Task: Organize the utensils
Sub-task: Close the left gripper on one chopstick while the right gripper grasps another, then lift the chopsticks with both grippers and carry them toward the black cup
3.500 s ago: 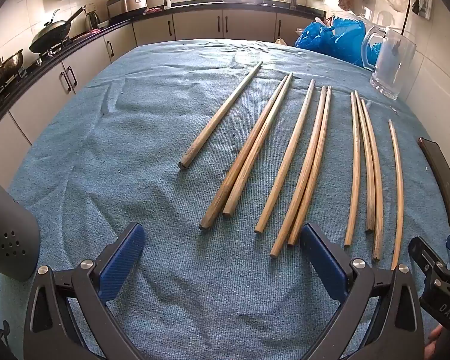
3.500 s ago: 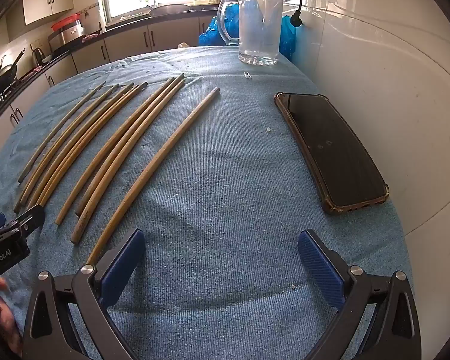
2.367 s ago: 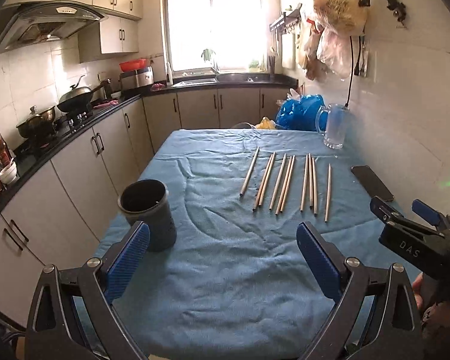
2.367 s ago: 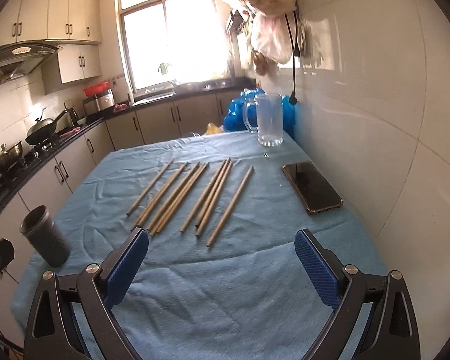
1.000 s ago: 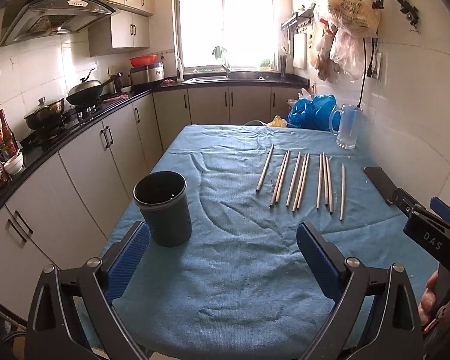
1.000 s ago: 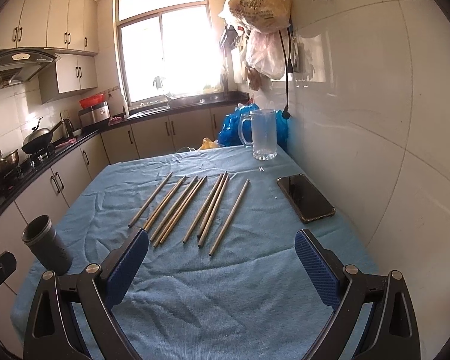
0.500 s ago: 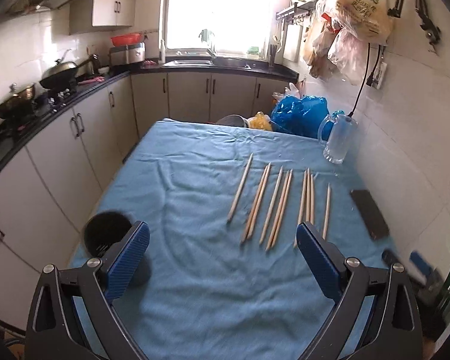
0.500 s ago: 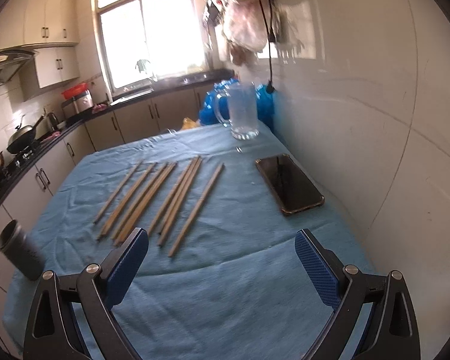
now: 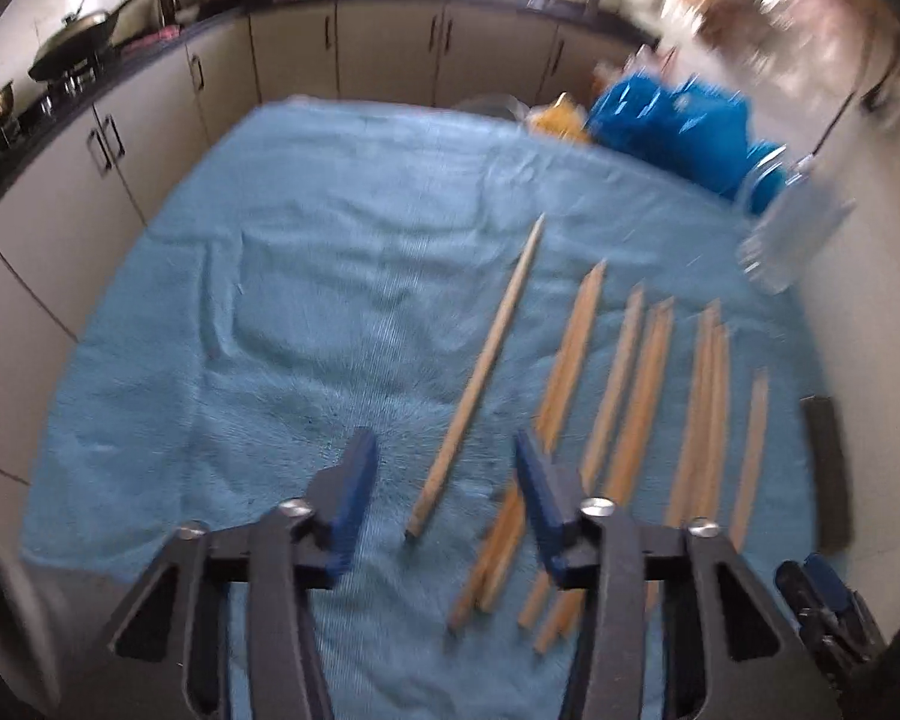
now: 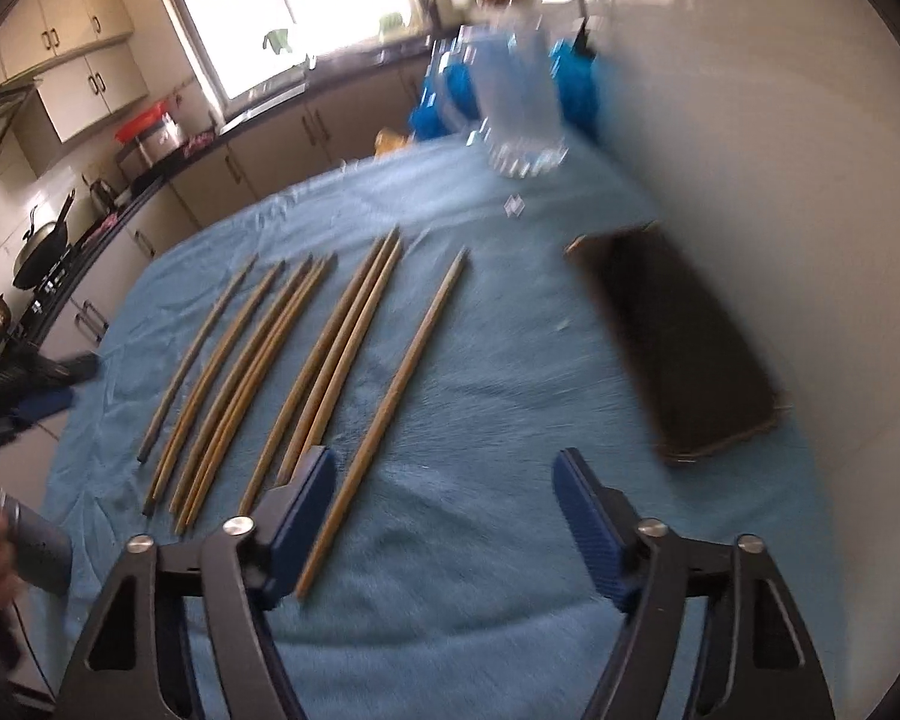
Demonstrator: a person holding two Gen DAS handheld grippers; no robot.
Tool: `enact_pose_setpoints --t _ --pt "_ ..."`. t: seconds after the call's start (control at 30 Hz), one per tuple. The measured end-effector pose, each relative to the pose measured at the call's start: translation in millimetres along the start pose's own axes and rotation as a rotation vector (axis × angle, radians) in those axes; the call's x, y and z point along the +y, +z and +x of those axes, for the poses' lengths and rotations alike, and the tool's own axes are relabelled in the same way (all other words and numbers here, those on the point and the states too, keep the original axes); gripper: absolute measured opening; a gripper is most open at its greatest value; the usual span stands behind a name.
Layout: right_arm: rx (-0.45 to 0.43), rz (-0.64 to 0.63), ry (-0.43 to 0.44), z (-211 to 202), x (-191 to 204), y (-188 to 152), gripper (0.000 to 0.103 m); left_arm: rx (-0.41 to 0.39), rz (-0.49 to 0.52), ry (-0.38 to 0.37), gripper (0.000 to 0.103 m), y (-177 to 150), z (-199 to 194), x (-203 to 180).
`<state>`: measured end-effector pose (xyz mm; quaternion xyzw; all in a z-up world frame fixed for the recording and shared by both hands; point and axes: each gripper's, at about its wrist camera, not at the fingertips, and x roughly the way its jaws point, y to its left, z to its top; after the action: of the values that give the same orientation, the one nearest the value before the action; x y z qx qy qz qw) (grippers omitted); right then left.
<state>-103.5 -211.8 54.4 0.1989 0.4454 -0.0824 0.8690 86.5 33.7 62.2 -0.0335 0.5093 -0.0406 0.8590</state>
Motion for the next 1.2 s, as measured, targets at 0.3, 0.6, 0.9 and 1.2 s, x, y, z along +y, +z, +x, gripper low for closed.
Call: enact_pose_setpoints --t 0.3,0.6,0.9,1.2 --pt "0.035 -0.100 -0.029 37.5 28.3 10.7 0.066 0.011 0.018 0.074 0.035 3.7 50.3 -5.3" --pt "0.049 -0.161 -0.159 40.2 34.0 15.9 0.010 0.037 0.054 0.076 0.007 -4.7 42.0 -9.0" --pt "0.193 -0.088 -0.038 -5.9 5.4 -34.3 0.008 0.190 -0.017 -0.116 0.007 -87.9 -7.5 23.7" --pt "0.220 -0.125 0.009 -42.3 -10.9 -64.5 0.046 0.205 0.110 -0.213 0.013 -141.3 -58.4 33.2"
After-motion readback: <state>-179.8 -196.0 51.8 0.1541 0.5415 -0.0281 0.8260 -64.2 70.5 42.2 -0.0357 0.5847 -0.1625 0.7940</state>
